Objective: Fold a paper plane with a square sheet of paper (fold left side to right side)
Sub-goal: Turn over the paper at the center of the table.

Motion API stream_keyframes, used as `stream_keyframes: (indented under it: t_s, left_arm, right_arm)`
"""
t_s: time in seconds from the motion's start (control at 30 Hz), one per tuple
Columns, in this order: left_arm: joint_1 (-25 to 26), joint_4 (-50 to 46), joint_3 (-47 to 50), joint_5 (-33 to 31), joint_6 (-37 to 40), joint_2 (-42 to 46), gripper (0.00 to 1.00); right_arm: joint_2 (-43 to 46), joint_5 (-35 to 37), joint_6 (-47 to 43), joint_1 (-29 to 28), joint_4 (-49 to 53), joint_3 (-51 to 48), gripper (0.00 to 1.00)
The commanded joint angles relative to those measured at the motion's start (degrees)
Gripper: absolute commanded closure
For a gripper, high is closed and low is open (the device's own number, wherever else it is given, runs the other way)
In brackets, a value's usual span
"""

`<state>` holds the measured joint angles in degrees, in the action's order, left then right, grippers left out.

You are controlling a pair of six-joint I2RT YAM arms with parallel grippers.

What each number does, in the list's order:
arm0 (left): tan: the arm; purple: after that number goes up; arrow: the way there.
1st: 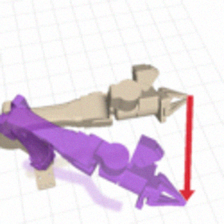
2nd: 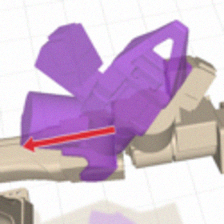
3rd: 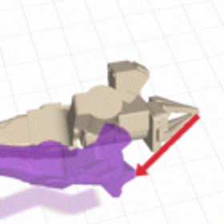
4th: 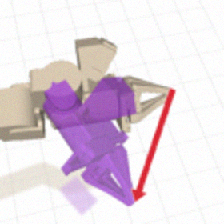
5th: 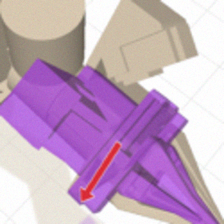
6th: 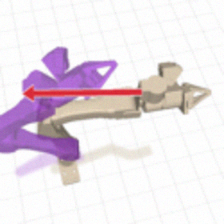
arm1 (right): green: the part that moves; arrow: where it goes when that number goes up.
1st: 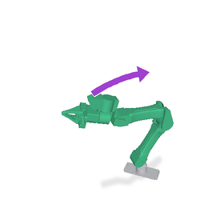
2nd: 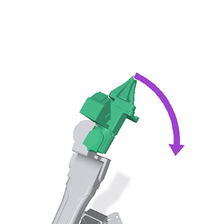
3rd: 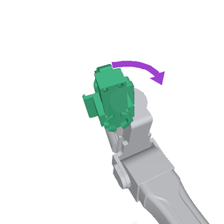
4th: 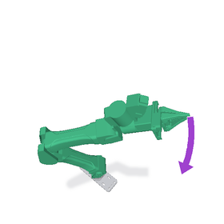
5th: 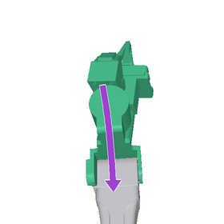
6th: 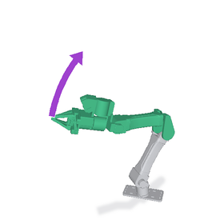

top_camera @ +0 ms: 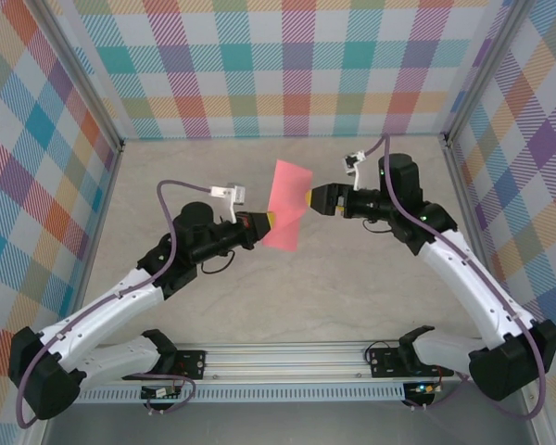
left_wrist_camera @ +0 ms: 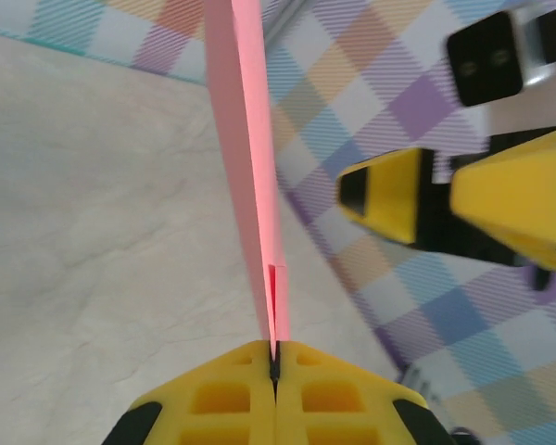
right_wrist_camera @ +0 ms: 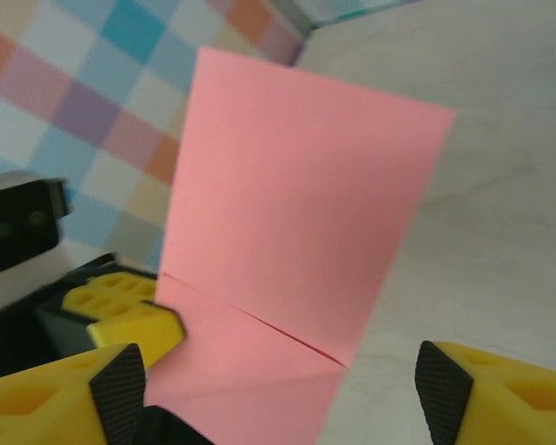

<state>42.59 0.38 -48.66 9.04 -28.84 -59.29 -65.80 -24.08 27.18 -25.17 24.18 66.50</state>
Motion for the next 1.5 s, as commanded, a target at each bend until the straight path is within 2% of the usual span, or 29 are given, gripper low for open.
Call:
stream_keyframes:
  t_s: [0.0, 0.03, 0.1, 0.2, 0.33, 0.47, 0.53, 0.63, 0.9, 1.1, 1.27, 1.47]
  left_arm:
    - [6.1, -20.0, -5.5, -22.9, 10.4, -4.3, 1.00]
    - [8.2, -22.1, -7.1, -28.4, 10.7, -6.0, 1.00]
    - [12.2, -28.2, -10.5, -40.2, 10.1, -10.6, 1.00]
    - [15.5, -38.5, -16.2, -53.3, 3.2, -18.9, 1.00]
    - [17.1, -52.0, -25.2, -62.6, -8.3, -31.7, 1.00]
    - [17.2, -63.7, -34.0, -66.4, -16.4, -45.0, 1.00]
    - [17.2, -68.3, -39.1, -66.1, -18.5, -51.7, 1.00]
    - [17.1, -69.6, -44.5, -62.1, -17.0, -59.1, 1.00]
    - [17.1, -70.7, -53.6, -53.3, -12.4, -71.0, 0.97]
    - [16.8, -66.6, -57.1, -42.6, -7.5, -73.3, 0.81]
    - [16.0, -65.4, -60.4, -37.6, -4.8, -74.1, 0.73]
    - [15.3, -59.3, -58.1, -30.3, -1.6, -68.4, 0.55]
  right_arm:
    - [3.7, 22.9, -8.2, 0.9, 16.7, 0.4, 0.05]
    - [5.0, 26.3, -8.5, 1.1, 17.4, -0.8, 0.00]
    - [8.1, 31.6, -8.5, 1.5, 17.8, -3.7, 0.00]
    - [12.3, 35.8, -7.6, 2.2, 16.7, -7.8, 0.00]
    - [15.2, 39.0, -6.7, 2.6, 16.5, -10.7, 0.00]
    - [15.4, 41.9, -7.0, 2.6, 19.4, -10.3, 0.00]
    - [15.7, 43.0, -7.1, 2.6, 20.4, -10.2, 0.00]
    - [16.6, 43.8, -7.5, 2.7, 21.2, -10.8, 0.00]
    - [18.9, 46.9, -8.5, 2.8, 22.9, -11.2, 0.00]
    - [18.2, 46.9, -8.5, 2.7, 23.0, -11.5, 0.00]
    - [16.9, 46.6, -8.3, 2.7, 23.8, -10.9, 0.00]
    - [16.1, 44.3, -8.5, 2.8, 23.2, -11.0, 0.00]
